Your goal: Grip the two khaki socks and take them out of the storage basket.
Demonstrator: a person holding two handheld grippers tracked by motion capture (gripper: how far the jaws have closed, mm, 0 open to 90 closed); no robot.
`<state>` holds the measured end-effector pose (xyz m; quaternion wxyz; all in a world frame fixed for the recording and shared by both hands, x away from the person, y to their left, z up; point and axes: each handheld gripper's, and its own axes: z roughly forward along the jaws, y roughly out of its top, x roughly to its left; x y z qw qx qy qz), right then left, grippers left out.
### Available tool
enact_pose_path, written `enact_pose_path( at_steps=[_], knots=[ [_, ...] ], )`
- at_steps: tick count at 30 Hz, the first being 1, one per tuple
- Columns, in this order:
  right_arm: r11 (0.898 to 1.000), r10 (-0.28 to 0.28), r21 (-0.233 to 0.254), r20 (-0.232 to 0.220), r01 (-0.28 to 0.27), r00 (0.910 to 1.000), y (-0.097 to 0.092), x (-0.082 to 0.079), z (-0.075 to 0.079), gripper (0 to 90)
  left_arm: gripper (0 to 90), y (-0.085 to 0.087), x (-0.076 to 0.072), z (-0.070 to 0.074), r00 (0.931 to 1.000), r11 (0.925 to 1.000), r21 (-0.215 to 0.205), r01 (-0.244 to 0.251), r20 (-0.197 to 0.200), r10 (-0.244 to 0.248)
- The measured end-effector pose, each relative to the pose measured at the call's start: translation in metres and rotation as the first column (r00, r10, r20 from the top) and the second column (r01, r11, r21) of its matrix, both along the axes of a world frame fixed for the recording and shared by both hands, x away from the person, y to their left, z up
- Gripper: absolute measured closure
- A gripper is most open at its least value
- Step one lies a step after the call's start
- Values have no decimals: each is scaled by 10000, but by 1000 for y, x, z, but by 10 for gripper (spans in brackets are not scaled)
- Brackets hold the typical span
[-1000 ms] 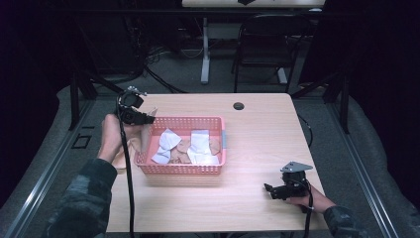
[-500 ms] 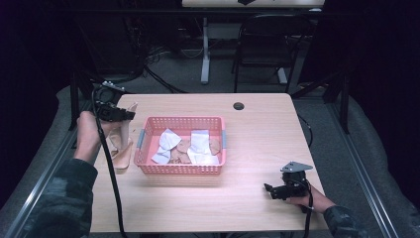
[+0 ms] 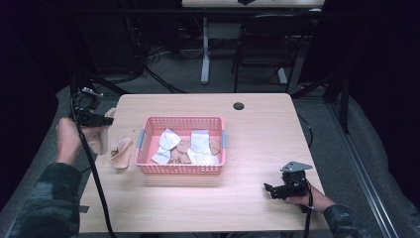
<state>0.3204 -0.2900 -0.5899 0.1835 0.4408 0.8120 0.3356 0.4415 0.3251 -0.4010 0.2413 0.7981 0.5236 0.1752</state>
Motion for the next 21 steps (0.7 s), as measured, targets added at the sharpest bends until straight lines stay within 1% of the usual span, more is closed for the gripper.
enact_pose_path(
  at_steps=[1, 3, 5, 7, 8, 9, 11, 12, 13, 16, 17, 19, 21],
  knots=[
    [10000, -6, -10, -4, 6, 10000, 0, 0, 0, 0, 784, 4, 1, -6, 9998, 9999, -55, -109, -177, 108],
    [10000, -16, -13, 0, 16, 10000, 0, 0, 0, 0, 784, 8, 1, -15, 9991, 9995, -237, -221, -370, 212],
    [10000, -16, -14, 7, 16, 10000, 0, 0, 0, 0, 784, 9, 1, -25, 9982, 9980, -571, -265, -558, 233],
    [10000, -22, -18, 2, 22, 10000, 0, 0, 0, 0, 784, 7, 1, -35, 9971, 9981, -567, -229, -735, 187],
    [10000, -32, 60, 15, 31, 10000, 0, 0, 0, 0, 783, 5, 1, -38, 9966, 9977, -630, -233, -808, 181],
    [10000, -34, 55, 17, 33, 10000, 0, 0, 0, 0, 783, 4, 2, -42, 9964, 9975, -668, -230, -824, 174],
    [10000, -18, -6, -4, 18, 10000, 0, 0, 0, 0, 782, 1, 5, -48, 9971, 9963, -801, -327, -715, 270],
    [10000, -17, -16, -6, 17, 10000, 0, 0, 0, 0, 782, -1, 7, -51, 9971, 9942, -1012, -365, -696, 295],
    [10000, -17, -15, -5, 17, 10000, 0, 0, 0, 0, 782, -3, 10, -55, 9970, 9932, -1095, -402, -708, 326],
    [10000, -35, 51, 14, 35, 10000, 0, 0, 0, 0, 781, -11, 20, -67, 9949, 9912, -1191, -571, -896, 465],
    [10000, -43, 51, -16, 43, 10000, 0, 0, 0, 0, 781, -12, 22, -69, 9947, 9911, -1171, -626, -880, 524],
    [10000, -23, -4, 5, 23, 10000, 0, 0, 0, 0, 781, -17, 27, -73, 9933, 9922, -991, -755, -949, 661],
    [10000, -26, -14, 8, 26, 10000, 0, 0, 0, 0, 781, -21, 30, -78, 9921, 9919, -938, -854, -998, 759]
  ],
)
